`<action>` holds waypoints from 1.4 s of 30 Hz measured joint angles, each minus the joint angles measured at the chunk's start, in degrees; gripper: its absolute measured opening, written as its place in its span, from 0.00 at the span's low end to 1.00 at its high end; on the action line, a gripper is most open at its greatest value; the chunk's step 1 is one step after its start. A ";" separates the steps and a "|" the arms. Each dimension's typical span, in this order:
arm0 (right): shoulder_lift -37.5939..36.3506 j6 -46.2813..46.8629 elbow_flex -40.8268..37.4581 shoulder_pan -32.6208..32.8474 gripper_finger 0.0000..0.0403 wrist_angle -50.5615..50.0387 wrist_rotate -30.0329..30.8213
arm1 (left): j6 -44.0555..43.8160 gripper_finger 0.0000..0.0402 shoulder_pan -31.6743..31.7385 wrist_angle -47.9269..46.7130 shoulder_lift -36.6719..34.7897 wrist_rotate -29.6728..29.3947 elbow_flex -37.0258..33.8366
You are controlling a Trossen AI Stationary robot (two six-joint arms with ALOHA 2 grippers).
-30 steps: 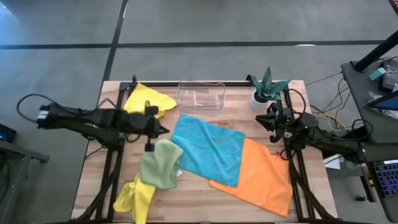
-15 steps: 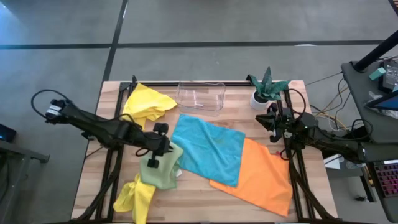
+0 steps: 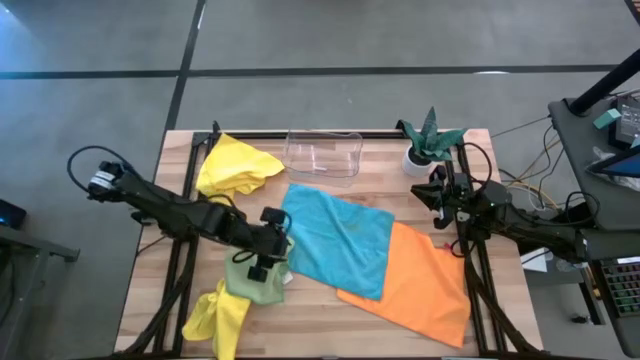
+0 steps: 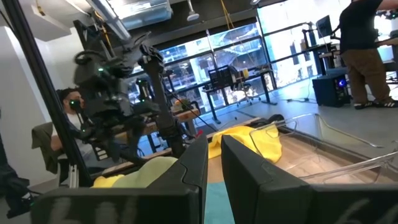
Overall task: Fold microfiber towels
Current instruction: Fold the green towel
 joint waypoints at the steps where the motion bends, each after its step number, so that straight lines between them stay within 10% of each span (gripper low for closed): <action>1: 0.00 -0.19 0.00 0.00 0.09 -0.02 0.00 | -0.09 0.45 -0.92 -0.75 1.35 -0.03 0.96; 19: 0.00 -1.21 0.00 -0.02 0.10 -0.13 0.16 | -10.47 0.45 -15.62 -2.12 21.31 4.09 10.33; 42: 0.00 1.38 0.00 -0.01 0.10 2.48 0.02 | -25.47 0.43 -16.52 -6.31 33.58 2.01 9.80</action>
